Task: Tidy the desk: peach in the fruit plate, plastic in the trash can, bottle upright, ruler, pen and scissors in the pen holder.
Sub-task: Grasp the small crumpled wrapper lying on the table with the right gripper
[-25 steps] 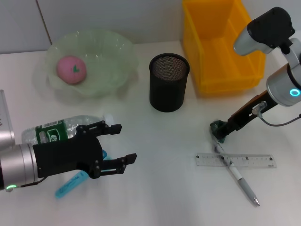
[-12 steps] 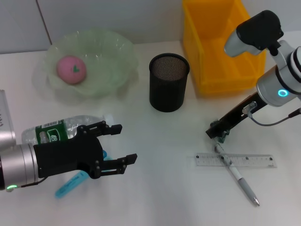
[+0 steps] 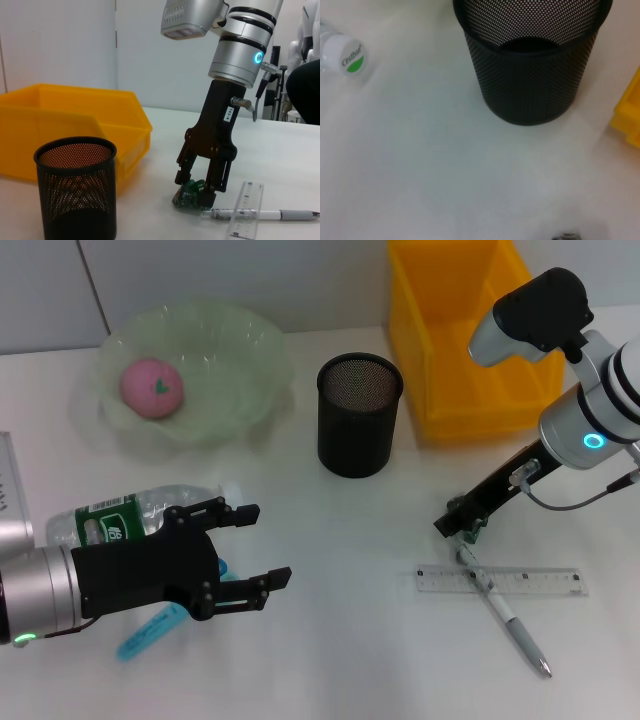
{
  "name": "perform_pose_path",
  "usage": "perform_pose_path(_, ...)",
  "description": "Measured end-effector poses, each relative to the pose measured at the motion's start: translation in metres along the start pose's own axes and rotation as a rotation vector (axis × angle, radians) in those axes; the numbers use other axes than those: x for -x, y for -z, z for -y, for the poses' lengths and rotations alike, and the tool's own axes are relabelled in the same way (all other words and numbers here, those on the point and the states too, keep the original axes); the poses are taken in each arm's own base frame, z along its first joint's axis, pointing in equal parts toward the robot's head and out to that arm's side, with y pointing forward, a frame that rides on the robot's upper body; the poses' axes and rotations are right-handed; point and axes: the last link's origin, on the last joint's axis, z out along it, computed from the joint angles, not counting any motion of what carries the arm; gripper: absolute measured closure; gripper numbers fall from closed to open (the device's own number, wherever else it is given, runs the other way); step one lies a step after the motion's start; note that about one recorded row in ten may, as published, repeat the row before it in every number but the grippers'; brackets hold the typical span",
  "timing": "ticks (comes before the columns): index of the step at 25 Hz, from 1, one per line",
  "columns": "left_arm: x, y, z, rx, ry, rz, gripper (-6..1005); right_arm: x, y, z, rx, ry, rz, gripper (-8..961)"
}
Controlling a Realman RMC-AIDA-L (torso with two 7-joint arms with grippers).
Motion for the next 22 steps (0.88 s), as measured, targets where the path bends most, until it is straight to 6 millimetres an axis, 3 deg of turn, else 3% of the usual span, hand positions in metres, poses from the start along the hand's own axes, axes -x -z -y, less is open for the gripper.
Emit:
perform_pose_path(9,0.0002,0.0001,0.0000,0.000,-0.001,0.000,204,-0.0001,-0.0012,0.0007,-0.002,-0.003,0.002,126)
perform_pose_path(22,0.0019,0.0001,-0.0007,0.000,0.005,0.002,208,0.0030,-0.0048,-0.0014,0.009,0.004,-0.015,319)
